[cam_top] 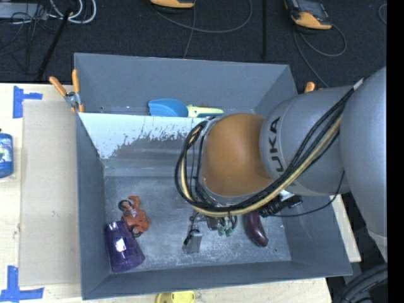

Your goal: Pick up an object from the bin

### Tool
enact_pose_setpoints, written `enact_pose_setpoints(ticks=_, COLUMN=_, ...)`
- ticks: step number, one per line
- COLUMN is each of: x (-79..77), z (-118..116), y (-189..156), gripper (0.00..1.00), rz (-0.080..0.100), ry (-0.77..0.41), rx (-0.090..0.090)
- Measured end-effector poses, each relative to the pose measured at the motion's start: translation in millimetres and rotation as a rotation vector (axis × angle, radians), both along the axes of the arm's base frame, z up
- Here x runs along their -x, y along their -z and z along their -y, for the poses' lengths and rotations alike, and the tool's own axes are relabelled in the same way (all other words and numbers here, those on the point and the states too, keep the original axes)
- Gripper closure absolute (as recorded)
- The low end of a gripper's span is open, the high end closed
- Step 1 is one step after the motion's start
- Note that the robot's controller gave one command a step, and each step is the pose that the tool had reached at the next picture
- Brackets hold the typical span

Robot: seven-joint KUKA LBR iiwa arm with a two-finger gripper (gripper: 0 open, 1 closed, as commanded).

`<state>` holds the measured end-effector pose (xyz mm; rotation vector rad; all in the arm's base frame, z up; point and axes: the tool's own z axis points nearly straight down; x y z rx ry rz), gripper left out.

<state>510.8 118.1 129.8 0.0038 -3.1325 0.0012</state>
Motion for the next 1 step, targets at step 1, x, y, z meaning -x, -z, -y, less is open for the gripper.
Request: enact_pose_setpoints(ticks=1, x=-0.5, z=0.1, y=-2.0, gripper=0.00, rz=0.003, ry=0.001, rx=0.000)
